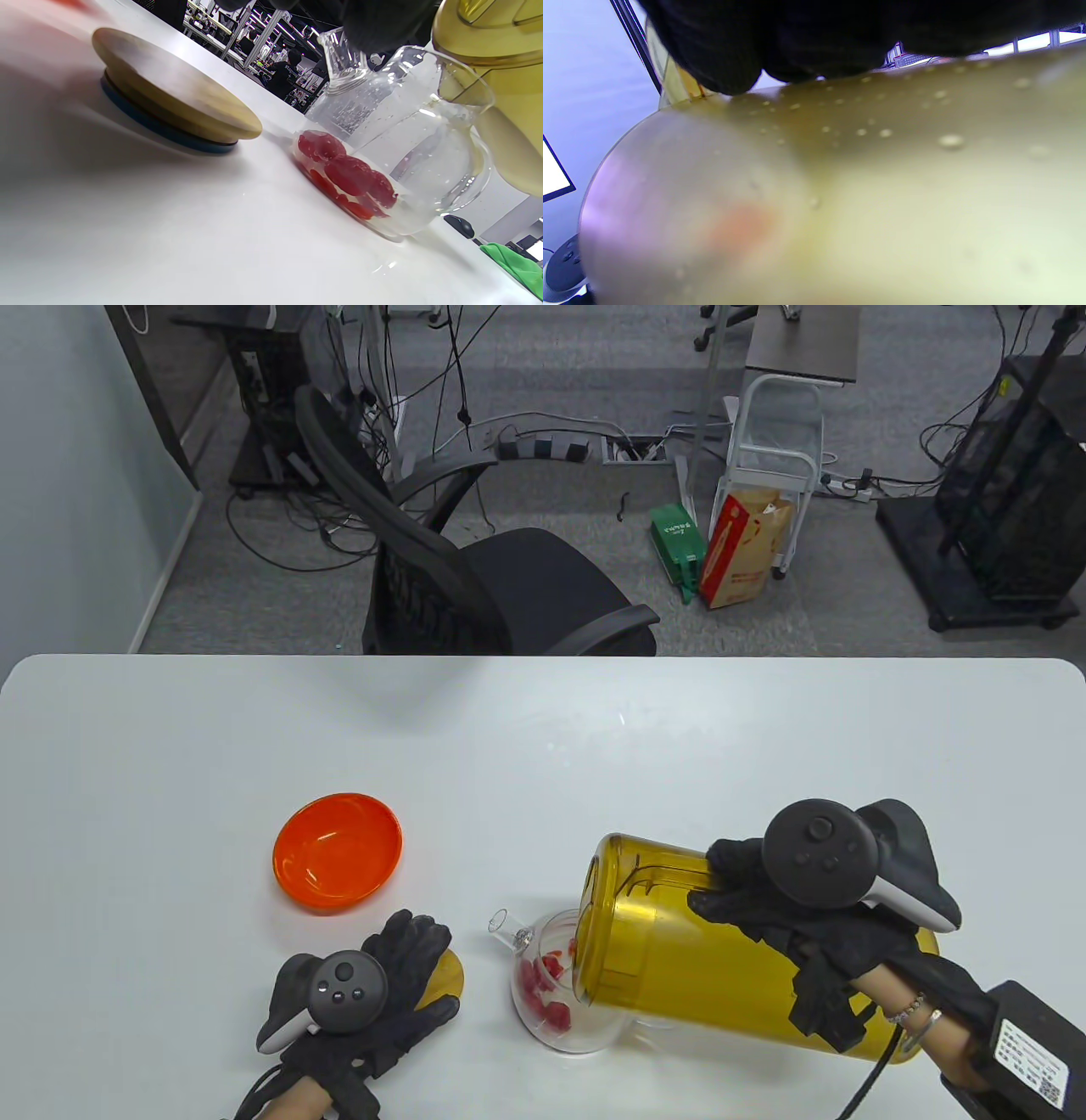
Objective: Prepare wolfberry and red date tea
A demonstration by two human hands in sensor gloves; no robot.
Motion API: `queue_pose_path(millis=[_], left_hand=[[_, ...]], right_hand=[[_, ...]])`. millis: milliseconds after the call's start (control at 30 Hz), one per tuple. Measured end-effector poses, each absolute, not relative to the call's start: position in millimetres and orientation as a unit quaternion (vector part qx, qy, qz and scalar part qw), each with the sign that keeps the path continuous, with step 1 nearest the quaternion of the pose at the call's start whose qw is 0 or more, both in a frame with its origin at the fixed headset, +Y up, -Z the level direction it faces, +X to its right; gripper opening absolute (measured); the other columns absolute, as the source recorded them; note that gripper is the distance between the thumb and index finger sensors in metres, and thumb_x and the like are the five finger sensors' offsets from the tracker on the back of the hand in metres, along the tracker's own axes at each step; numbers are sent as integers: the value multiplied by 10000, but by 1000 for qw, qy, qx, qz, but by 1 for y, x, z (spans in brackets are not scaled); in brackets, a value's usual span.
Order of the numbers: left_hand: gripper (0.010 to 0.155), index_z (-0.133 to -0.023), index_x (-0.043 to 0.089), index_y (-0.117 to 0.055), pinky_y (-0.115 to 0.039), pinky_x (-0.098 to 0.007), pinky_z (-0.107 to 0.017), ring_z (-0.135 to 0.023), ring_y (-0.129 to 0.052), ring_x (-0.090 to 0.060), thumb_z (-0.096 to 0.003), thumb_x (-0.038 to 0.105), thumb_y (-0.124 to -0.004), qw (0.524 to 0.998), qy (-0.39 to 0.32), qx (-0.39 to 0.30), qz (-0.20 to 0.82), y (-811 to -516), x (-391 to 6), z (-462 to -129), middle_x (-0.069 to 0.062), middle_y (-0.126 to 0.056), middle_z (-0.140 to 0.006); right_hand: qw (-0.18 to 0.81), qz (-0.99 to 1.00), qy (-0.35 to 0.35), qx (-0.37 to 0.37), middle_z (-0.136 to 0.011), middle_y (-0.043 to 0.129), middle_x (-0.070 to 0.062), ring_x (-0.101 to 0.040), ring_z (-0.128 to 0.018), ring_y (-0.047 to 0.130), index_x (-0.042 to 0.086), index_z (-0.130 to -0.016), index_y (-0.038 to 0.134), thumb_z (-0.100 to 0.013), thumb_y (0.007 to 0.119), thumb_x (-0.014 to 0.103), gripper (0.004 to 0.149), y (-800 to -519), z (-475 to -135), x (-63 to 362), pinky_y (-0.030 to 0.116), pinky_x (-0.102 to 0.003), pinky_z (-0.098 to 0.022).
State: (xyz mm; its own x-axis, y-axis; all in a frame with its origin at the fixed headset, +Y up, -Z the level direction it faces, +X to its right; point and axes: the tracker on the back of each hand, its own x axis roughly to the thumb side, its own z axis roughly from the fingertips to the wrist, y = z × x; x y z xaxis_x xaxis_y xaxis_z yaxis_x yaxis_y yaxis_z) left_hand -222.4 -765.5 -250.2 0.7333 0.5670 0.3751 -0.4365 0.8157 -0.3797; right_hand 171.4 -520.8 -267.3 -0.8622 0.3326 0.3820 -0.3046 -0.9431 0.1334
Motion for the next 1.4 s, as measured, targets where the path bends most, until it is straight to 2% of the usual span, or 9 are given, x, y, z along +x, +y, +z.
queue_pose_path(millis=[1400], left_hand=[[761, -1125, 131, -282, -216, -603, -731, -1109, -165, -427, -590, 519, -660, 920, -246, -137, 273, -766, -222, -250, -199, -283, -1213]], right_hand=[[156, 966, 42, 203, -363, 945, -105, -245, -219, 906, 94, -636, 914, -485, 879, 449, 388, -519, -270, 166, 787, -514, -307]])
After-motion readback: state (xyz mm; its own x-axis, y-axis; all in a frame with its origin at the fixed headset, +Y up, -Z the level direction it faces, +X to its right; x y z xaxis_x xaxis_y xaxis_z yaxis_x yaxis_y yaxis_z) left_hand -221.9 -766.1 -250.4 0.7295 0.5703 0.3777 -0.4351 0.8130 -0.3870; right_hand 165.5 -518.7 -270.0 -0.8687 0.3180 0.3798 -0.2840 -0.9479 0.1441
